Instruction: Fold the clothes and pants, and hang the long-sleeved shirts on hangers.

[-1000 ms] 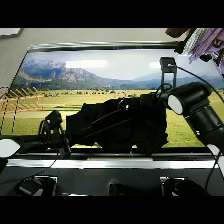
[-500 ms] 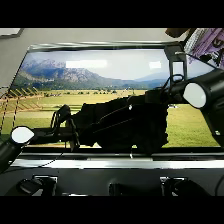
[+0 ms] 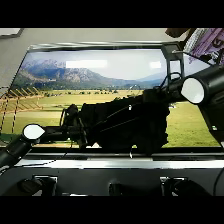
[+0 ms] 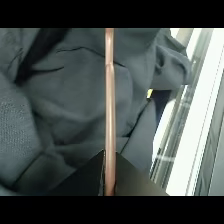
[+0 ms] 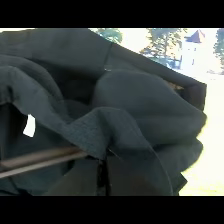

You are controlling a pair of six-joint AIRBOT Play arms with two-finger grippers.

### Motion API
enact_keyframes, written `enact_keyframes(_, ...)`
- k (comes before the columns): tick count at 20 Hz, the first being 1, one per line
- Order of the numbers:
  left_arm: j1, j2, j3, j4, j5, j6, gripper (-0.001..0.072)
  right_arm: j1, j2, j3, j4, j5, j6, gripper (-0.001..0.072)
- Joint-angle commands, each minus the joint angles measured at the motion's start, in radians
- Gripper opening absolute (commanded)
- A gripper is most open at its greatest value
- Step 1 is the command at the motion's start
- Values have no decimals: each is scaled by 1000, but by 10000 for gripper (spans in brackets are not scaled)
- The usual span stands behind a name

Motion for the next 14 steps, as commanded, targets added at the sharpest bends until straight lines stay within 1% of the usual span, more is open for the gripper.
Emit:
enact_keyframes(1,-69,-29,1,-25,108,16,18,1,-13,2,11,-15,10,39)
enact_keyframes(4,-98,-64,2,-63,140,19,19,1,-11,2,58,-13,9,39)
enact_keyframes(7,-133,-84,3,-117,216,20,18,1,-11,2,87,7,9,40)
enact_keyframes(14,-171,-116,3,-130,224,20,18,1,8,2,88,21,5,40)
